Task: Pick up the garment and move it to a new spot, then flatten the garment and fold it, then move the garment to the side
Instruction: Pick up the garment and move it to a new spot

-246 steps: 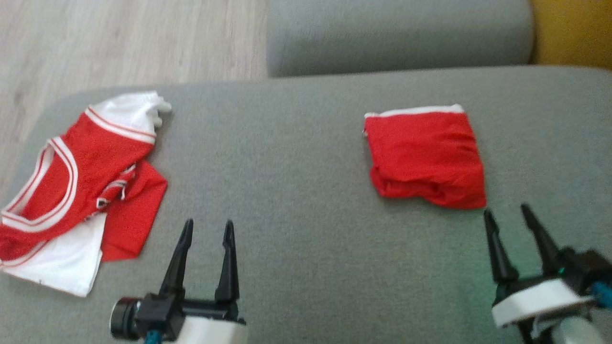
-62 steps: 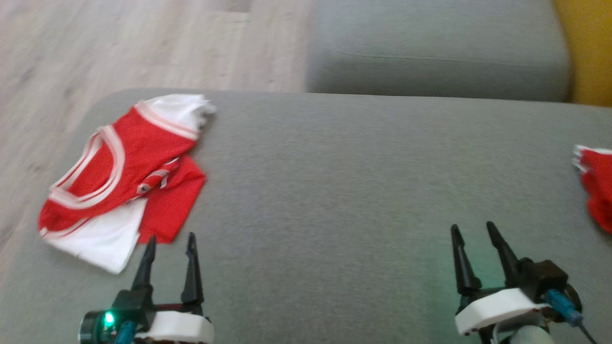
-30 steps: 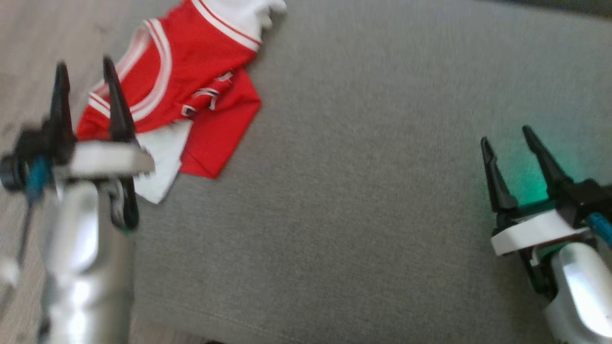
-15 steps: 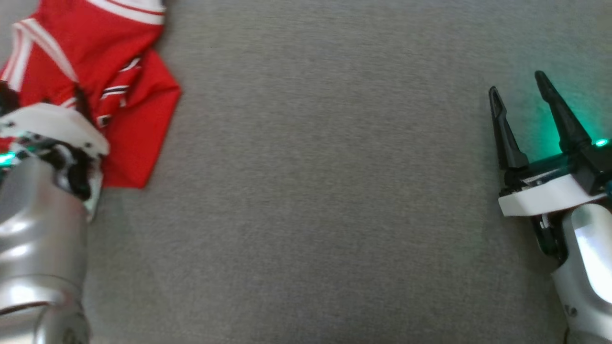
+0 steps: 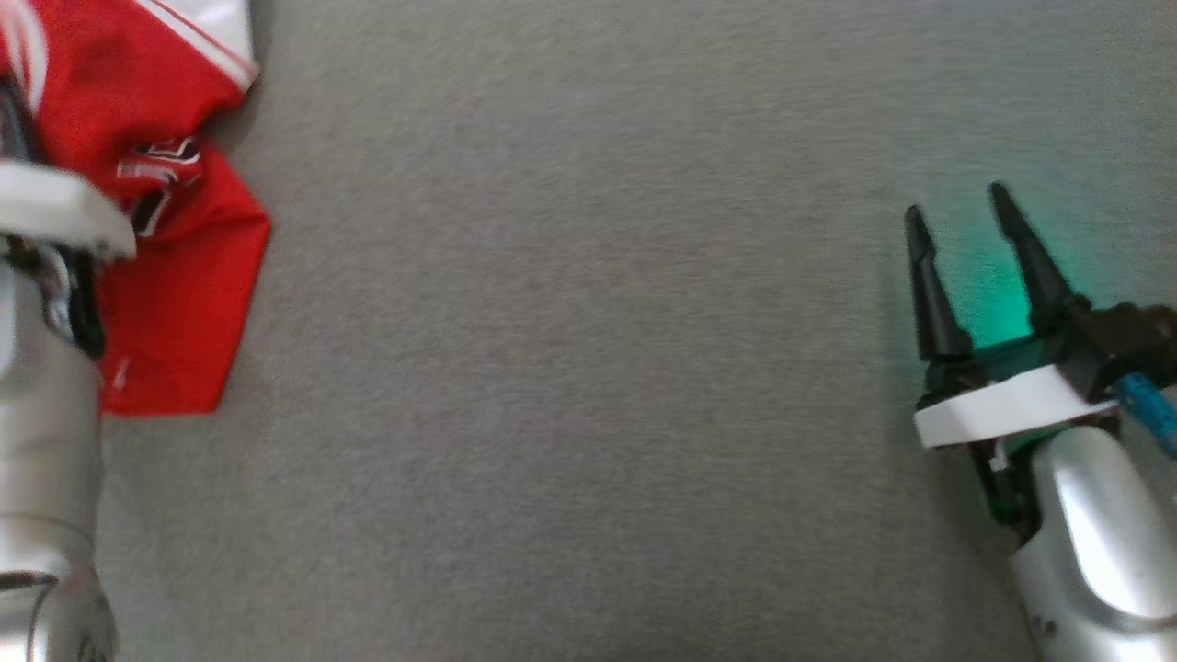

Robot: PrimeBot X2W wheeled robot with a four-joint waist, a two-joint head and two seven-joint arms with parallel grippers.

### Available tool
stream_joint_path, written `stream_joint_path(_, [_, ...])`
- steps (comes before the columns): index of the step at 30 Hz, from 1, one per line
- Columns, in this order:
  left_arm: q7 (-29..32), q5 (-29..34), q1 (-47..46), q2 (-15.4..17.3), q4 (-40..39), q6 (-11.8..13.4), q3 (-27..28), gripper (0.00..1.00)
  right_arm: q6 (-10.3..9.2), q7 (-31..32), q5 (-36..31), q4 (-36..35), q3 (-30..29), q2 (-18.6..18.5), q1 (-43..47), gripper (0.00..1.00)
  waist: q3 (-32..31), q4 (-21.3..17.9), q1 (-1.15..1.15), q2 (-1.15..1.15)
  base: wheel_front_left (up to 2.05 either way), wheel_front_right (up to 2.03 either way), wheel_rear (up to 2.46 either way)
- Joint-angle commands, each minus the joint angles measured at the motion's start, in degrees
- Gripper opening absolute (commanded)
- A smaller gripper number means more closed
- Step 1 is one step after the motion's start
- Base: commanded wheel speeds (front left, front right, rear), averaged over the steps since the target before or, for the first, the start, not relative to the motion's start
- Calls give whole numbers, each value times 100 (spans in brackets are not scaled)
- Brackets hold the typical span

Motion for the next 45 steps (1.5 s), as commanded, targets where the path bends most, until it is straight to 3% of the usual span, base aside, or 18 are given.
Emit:
stream_joint_path(1, [-108, 76, -286, 376, -369, -48, 11, 0, 39, -6, 8, -156, 104, 97, 113, 100, -336, -370, 0, 0, 0, 0, 0])
stream_joint_path(2, [-108, 76, -286, 376, -369, -48, 11, 0, 39, -6, 8, -156, 104, 97, 113, 100, -336, -370, 0, 0, 0, 0, 0])
stream_joint_path(10, [-185, 315, -484, 203, -1957, -255, -580, 0, 39, -6, 94, -80, 80, 534, 585, 100, -1166, -1491, 0, 0, 0, 0, 0])
stream_joint_path(19, [209, 206, -337, -105, -2877, -367, -1343, 0, 39, -6, 114, -189, 69, 709, 944, 100, -1660, -2478, 0, 0, 0, 0, 0])
stream_joint_path(27, [436, -14, 38, -371, -3004, -383, -2411, 0, 39, -6, 116, -326, 49, 794, 1062, 100, -1681, -2706, 0, 0, 0, 0, 0])
stream_joint_path(36, [207, -692, 1001, -506, -2413, -385, -3875, 0, 39, -6, 222, -346, 156, 855, 961, 100, -1316, -2469, 0, 0, 0, 0, 0])
stream_joint_path(37, [146, -749, 1145, -569, -2323, -385, -3940, 28, 39, -6, 230, -335, 167, 857, 948, 100, -1272, -2429, 0, 0, 0, 0, 0])
stream_joint_path(38, [92, -796, 1292, -635, -2227, -385, -3988, 98, 39, -6, 240, -321, 173, 860, 936, 100, -1233, -2385, 0, 0, 0, 0, 0])
stream_joint_path(42, [-85, -912, 1760, -835, -2032, -336, -4008, 100, 39, -6, 244, -293, 154, 864, 923, 100, -1209, -2251, 0, 0, 0, 0, 0])
stream_joint_path(45, [-182, -991, 2286, -980, -2129, -117, -3875, 100, 39, -6, 235, -264, 73, 865, 994, 100, -1333, -2076, 0, 0, 0, 0, 0])
